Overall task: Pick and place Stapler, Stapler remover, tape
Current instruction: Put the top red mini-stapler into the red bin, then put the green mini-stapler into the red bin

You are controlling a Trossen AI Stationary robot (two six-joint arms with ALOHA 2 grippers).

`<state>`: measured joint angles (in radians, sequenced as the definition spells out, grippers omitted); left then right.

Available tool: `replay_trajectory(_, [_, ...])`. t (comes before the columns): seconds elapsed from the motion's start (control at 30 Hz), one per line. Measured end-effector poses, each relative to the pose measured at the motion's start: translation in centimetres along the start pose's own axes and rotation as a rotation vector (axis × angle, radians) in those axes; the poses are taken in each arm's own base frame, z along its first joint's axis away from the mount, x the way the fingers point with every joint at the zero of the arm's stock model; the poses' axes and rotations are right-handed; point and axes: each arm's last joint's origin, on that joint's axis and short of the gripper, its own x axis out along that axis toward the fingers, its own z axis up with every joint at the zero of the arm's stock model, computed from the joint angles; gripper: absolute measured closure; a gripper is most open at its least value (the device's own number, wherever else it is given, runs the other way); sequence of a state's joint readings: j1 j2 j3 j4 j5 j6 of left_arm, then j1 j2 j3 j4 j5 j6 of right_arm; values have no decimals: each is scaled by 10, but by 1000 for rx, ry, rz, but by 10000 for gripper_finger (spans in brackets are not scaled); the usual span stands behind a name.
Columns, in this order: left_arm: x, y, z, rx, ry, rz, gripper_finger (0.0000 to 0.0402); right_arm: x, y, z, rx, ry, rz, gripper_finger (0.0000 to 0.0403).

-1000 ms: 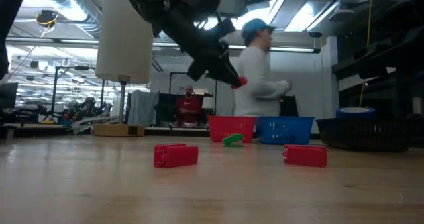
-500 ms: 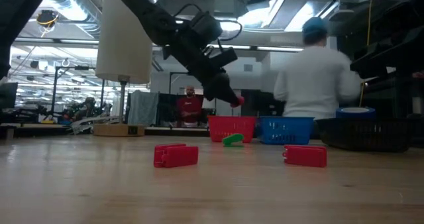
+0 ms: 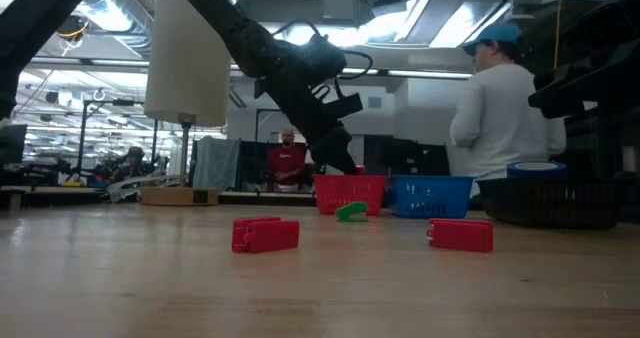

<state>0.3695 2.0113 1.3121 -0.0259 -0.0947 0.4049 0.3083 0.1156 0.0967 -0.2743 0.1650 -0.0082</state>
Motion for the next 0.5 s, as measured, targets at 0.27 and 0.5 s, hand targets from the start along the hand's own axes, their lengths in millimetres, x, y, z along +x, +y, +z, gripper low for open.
replay_trajectory(0.27, [0, 0, 0, 2, 13, 28, 272, 0, 0, 0, 0, 0, 0, 206])
replay_trajectory(0.5, [-3, -5, 4, 38, 27, 81, 246, 0, 0, 0, 0, 0, 0, 206])
